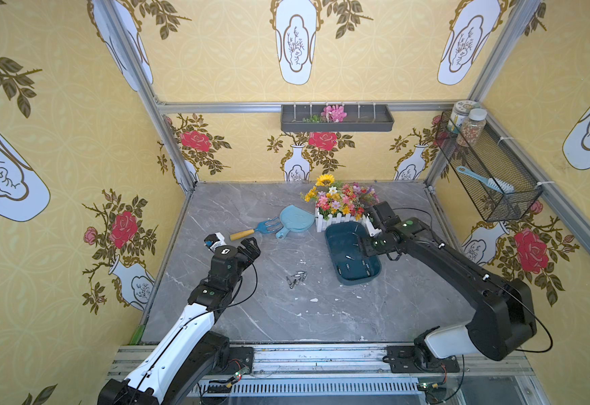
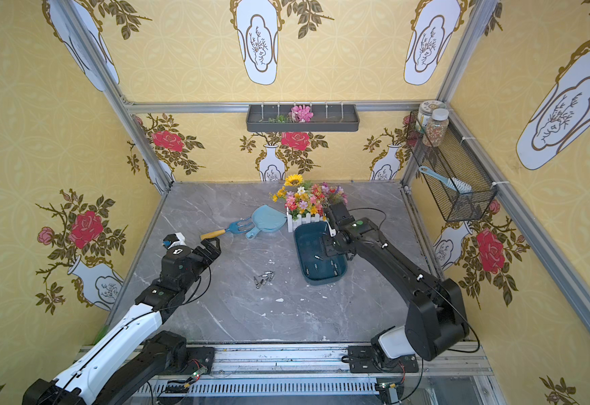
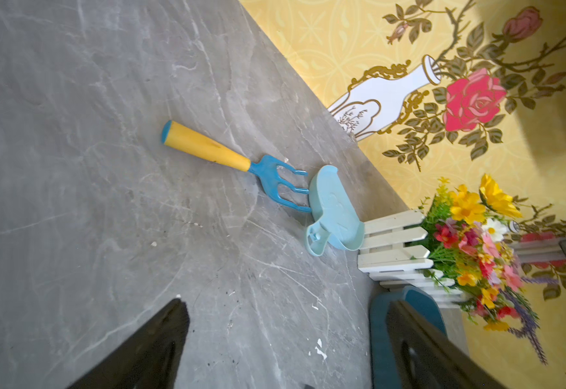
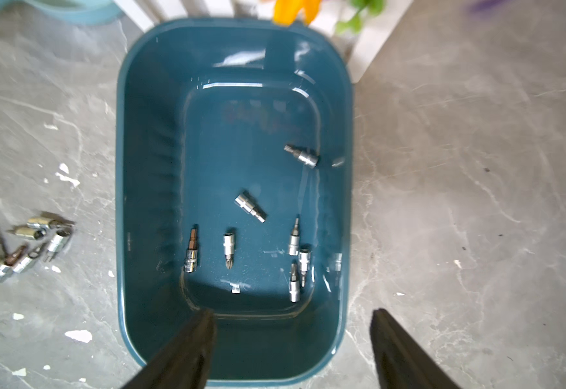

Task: Put the bit on the desktop into the storage box
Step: Pick up the screwdriver bit from the center of the board.

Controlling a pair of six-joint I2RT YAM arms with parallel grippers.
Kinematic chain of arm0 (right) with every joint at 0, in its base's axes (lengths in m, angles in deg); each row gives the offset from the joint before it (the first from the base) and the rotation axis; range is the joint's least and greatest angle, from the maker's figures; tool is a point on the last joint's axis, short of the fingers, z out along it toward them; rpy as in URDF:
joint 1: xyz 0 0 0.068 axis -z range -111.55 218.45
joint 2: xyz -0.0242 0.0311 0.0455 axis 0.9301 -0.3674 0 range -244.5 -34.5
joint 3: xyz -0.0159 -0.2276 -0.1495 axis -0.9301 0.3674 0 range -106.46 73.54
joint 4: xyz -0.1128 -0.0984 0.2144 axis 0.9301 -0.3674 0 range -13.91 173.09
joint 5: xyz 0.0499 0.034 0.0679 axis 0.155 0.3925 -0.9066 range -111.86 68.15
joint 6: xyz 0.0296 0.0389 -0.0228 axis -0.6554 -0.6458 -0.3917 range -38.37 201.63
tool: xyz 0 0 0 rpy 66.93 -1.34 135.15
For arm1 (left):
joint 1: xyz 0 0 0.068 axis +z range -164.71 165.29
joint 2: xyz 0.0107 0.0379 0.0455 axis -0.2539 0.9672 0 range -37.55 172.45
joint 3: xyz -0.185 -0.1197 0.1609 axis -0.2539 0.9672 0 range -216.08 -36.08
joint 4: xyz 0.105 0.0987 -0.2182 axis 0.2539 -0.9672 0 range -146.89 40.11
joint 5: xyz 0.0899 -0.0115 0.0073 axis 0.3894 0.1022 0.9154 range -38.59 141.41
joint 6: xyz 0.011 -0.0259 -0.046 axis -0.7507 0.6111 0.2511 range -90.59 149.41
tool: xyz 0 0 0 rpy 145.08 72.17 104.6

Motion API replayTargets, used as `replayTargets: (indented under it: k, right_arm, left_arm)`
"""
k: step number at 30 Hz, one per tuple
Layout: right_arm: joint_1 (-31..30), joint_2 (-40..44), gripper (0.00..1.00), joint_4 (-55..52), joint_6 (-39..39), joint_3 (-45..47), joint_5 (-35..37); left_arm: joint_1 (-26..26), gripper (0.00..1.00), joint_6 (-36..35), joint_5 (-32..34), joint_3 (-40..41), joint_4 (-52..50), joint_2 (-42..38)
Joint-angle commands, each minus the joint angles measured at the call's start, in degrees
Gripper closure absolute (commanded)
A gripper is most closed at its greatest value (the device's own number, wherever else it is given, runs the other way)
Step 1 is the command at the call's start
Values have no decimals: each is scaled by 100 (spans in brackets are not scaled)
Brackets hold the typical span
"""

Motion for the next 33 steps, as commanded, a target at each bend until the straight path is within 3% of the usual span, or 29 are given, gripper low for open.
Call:
replayTargets:
  k: [1, 6, 16, 33]
  right_arm:
    - [194, 457, 13, 508, 31, 240, 62]
    - [734, 1134, 0, 863, 58, 628, -280]
    - [1946, 1517, 3, 1198, 37, 1000, -1379]
    - [2087, 1497, 3, 1151, 62, 1005, -1293]
  left_arm:
    - [9, 6, -540, -544, -298, -415, 202]
    - [-12, 15, -820, -1111, -766, -992, 549]
    - [-289, 22, -1230, -1532, -1348, -2187, 1224]
    - [-1375, 35, -1303, -1260, -2406, -3180, 3230]
